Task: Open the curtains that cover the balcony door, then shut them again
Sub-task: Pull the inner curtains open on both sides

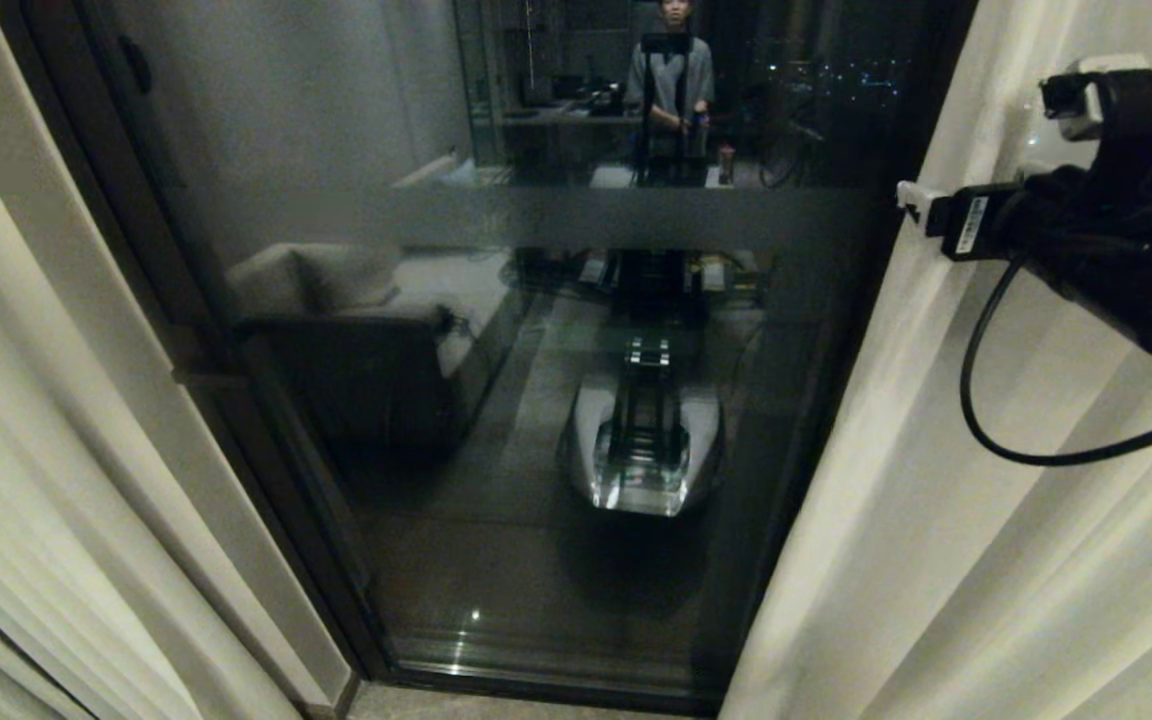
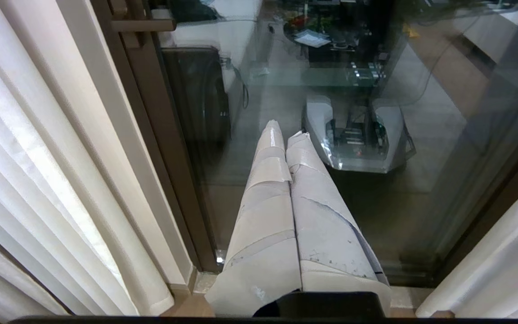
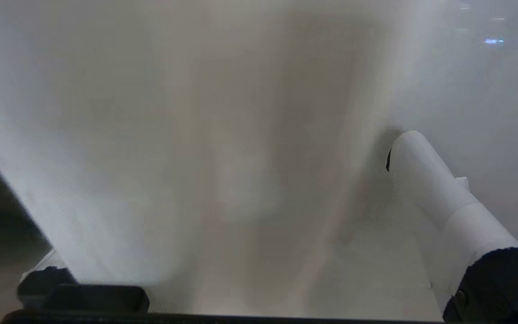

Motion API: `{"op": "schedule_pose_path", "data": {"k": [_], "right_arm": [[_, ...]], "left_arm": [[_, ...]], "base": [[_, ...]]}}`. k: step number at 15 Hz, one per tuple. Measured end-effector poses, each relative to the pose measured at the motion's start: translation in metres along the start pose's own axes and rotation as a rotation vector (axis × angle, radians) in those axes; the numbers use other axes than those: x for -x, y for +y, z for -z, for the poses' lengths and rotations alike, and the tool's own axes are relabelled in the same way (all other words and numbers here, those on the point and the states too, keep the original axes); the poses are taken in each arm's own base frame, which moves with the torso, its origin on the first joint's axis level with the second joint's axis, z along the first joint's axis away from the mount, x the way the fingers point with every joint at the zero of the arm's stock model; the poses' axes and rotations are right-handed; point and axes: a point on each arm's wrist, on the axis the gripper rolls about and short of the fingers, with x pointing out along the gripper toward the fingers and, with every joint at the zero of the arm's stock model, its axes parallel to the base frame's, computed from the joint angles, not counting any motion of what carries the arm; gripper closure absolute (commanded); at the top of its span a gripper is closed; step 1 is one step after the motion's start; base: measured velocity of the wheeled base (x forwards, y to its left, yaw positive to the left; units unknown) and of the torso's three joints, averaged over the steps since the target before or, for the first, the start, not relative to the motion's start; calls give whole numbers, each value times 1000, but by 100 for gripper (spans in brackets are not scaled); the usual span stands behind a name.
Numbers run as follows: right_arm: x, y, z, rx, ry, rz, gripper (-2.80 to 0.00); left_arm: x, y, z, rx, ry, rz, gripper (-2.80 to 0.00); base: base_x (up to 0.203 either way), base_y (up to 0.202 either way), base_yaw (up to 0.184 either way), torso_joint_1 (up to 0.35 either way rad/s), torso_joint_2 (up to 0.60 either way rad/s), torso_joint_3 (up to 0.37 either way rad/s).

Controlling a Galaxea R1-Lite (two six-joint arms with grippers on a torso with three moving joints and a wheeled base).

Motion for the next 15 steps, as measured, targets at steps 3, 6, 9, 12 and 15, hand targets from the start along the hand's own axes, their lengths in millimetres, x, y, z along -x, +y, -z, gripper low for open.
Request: {"op": "schedule_pose_path", "data": {"k": [3, 6, 9, 12, 15], "right_arm": [[-4, -14, -2, 4, -7, 46, -280], [-5, -18, -4, 4, -15, 60, -280], [-6, -22, -4, 19, -19, 71, -280], [-6, -25, -3, 25, -16, 81, 0], [-5, -26, -2, 26, -11, 82, 0]], "left_arm": [[0, 0, 0, 0, 0, 0, 0], [0, 0, 0, 0, 0, 0, 0], [0, 0, 0, 0, 0, 0, 0], [0, 0, 0, 0, 0, 0, 0], [0, 0, 0, 0, 0, 0, 0]], "base": [[0, 0, 0, 0, 0, 0], [0, 0, 0, 0, 0, 0], [0, 0, 0, 0, 0, 0], [0, 0, 0, 0, 0, 0], [0, 0, 0, 0, 0, 0]]}}
